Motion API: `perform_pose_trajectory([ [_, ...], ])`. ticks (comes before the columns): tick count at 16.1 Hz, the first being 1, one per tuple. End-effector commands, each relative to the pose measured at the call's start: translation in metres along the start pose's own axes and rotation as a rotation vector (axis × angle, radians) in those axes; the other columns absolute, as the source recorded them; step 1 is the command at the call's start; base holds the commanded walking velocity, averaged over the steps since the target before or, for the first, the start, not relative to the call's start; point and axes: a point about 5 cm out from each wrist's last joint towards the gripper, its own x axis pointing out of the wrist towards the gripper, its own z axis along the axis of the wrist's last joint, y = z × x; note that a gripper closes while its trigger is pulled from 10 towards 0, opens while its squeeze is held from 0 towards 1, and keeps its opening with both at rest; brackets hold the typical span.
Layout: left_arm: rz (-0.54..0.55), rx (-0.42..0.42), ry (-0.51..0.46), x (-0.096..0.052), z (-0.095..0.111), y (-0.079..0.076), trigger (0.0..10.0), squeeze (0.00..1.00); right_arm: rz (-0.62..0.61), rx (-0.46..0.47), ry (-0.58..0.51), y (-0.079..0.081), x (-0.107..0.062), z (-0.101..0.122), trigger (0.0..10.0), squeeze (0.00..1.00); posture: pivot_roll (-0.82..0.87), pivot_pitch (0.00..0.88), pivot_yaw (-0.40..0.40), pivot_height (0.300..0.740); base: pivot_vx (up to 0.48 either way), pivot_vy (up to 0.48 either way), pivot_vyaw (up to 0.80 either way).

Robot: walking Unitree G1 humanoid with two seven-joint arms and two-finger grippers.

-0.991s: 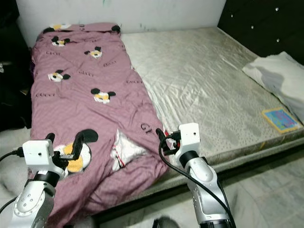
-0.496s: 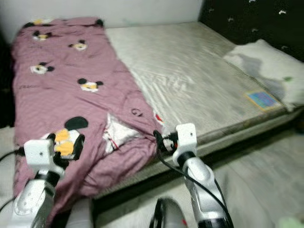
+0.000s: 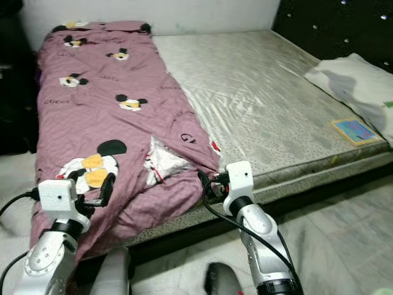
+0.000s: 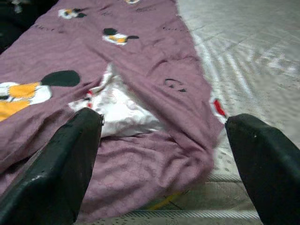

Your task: Clean up the room

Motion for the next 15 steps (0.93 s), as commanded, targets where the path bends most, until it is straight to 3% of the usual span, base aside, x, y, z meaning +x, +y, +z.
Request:
perform_pose_trajectory([
  [1, 0.012, 0.000, 0.009, -0.0008, -0.0022, 0.0025, 10.0, 0.00, 0.012, -0.009, -0.009, 0.0014, 0.0039, 0.0037, 10.0, 0.00, 0.06, 0.089, -0.073, 0.637, 0.000, 0.000, 0.80],
  [8, -0.017, -0.016, 0.002, 0.0018, -0.0018, -0.0002, 10.0, 0.00, 0.011, 0.004, -0.009, 0.0007, 0.0053, 0.0036, 10.0, 0.00, 0.05, 0.093, -0.073, 0.637, 0.000, 0.000, 0.07],
  [12, -0.023, -0.021, 0.002, 0.0014, -0.0015, -0.0012, 10.0, 0.00, 0.013, 0.009, -0.012, 0.0008, 0.0048, 0.0039, 10.0, 0.00, 0.05, 0.103, -0.071, 0.592, 0.000, 0.000, 0.00],
  [15, -0.023, -0.024, 0.005, 0.0011, -0.0017, -0.0013, 10.0, 0.00, 0.014, 0.001, -0.003, 0.0004, 0.0049, 0.0033, 10.0, 0.00, 0.05, 0.105, -0.072, 0.592, 0.000, 0.000, 0.00],
])
